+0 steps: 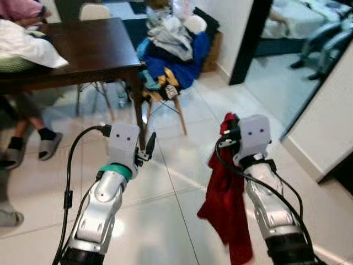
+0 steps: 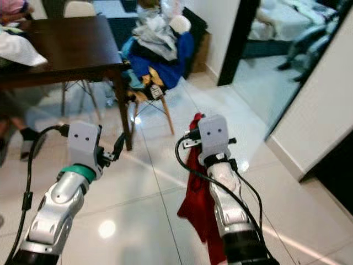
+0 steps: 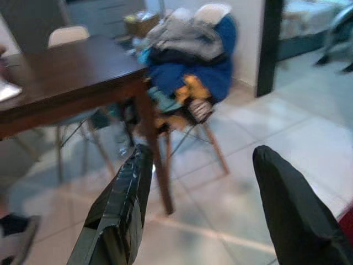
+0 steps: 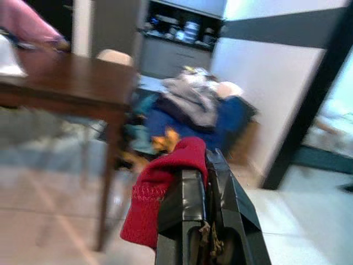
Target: Hang hanger
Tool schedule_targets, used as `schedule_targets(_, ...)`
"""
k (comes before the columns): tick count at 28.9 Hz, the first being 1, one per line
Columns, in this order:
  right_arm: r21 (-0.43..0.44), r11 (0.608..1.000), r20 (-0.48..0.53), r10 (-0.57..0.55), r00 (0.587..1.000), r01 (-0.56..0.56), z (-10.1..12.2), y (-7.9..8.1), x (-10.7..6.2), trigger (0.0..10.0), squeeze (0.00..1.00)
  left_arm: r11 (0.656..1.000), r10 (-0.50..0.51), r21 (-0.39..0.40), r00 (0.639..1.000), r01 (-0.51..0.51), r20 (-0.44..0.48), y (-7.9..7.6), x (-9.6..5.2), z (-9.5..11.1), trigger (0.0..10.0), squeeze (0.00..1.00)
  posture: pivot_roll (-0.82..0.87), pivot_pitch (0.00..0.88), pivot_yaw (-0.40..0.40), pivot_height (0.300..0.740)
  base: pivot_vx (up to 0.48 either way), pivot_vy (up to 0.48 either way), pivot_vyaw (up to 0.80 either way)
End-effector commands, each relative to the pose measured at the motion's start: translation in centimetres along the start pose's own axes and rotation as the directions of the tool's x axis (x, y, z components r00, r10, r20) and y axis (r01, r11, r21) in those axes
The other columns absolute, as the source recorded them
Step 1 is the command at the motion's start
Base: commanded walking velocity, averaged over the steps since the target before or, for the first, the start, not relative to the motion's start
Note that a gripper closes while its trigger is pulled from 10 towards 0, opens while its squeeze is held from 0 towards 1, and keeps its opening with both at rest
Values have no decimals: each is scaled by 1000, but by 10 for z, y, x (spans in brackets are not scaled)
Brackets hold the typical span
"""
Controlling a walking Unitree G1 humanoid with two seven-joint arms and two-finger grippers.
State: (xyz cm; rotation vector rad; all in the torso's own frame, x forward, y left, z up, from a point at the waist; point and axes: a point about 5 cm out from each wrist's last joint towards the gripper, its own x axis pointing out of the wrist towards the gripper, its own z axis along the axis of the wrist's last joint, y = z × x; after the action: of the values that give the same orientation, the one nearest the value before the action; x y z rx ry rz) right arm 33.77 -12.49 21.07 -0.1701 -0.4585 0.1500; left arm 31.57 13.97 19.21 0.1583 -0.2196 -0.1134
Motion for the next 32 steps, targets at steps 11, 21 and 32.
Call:
schedule_targets(11,54,997,75,49,996,-53,12,5,3,10000,0,998,59,23,997,-60,42,7,4,10,10000,0,-11,101,31,740,454,0,0)
schedule_targets(21,49,996,132,69,989,-76,25,8,12,10000,0,993,86,66,987,-95,132,13,8,32,10000,0,0,98,27,740,454,0,167)
schedule_targets(32,61,994,141,77,987,-87,27,12,16,10000,0,993,95,59,981,-107,169,14,11,43,10000,0,7,98,24,740,454,0,435)
